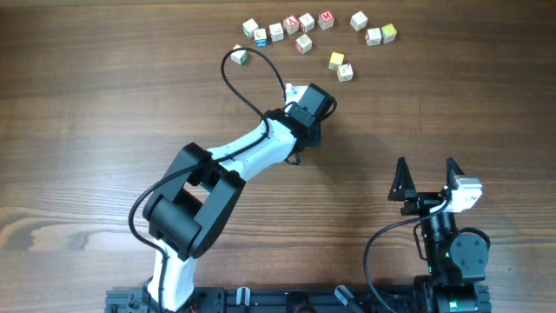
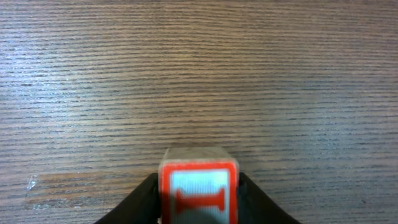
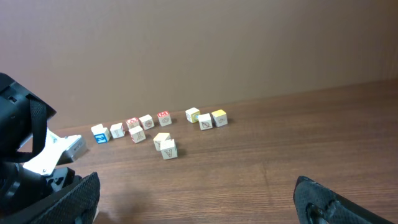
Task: Form a tower
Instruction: 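Carry the block toward table center and set it down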
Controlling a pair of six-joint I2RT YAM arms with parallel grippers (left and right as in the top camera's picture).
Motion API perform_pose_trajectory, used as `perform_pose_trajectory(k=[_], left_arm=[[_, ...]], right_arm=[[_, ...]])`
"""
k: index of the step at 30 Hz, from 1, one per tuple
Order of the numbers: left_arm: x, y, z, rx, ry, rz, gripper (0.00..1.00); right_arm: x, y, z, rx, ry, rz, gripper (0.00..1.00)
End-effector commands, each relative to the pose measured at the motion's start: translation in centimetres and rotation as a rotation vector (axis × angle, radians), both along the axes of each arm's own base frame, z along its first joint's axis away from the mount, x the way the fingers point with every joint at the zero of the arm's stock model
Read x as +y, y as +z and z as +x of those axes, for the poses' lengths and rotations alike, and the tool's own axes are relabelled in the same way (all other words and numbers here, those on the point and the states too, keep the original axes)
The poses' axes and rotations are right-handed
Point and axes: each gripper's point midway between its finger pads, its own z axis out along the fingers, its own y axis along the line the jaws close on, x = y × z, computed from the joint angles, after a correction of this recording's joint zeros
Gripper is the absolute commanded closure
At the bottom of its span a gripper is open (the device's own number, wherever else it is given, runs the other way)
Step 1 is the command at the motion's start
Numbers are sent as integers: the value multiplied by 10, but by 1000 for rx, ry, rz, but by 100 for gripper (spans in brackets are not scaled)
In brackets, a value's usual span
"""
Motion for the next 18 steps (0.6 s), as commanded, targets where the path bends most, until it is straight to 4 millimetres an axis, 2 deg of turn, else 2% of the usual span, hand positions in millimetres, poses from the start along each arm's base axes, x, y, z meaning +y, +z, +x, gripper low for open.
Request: perform_pose_trajectory(k=[1, 4, 7, 12, 15, 18], left_arm=[[7, -9, 0, 5, 27, 21, 55], [7, -9, 0, 4, 27, 20, 48], [6, -6, 3, -10, 19, 21, 35], [3, 9, 9, -46, 24, -3, 37], [2, 8, 10, -48, 24, -3, 32], [3, 12, 18, -91, 39, -1, 32]], right_arm=[[0, 0, 0, -2, 3, 7, 0], [0, 0, 0, -2, 3, 7, 0], [0, 0, 0, -2, 3, 7, 0], [0, 0, 0, -2, 3, 7, 0], [0, 0, 0, -2, 3, 7, 0], [0, 0, 0, -2, 3, 7, 0]])
